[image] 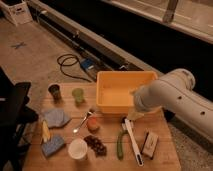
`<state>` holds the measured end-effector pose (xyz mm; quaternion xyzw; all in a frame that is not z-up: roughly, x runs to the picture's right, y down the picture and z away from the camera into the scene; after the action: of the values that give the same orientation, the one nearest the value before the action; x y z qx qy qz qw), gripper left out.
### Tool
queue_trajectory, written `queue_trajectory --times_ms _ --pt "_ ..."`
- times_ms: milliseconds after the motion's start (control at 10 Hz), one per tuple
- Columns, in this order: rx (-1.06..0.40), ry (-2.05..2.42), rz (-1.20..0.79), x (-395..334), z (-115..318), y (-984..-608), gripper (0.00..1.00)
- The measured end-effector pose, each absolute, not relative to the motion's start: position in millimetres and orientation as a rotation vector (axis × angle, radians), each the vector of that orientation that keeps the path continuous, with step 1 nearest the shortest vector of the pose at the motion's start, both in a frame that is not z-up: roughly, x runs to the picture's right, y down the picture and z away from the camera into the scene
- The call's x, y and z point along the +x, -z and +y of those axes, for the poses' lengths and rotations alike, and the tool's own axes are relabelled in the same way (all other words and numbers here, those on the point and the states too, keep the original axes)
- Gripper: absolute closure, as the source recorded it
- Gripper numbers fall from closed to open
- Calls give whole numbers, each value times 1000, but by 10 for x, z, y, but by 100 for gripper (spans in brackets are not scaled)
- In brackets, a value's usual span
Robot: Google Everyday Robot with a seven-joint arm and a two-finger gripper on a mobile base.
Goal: Place fork in paper cup
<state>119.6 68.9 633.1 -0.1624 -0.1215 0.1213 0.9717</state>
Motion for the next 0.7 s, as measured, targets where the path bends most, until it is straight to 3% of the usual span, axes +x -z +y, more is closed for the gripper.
queue_trajectory --times_ms 700 --pt "-365 -99 -421 167 217 -7065 29"
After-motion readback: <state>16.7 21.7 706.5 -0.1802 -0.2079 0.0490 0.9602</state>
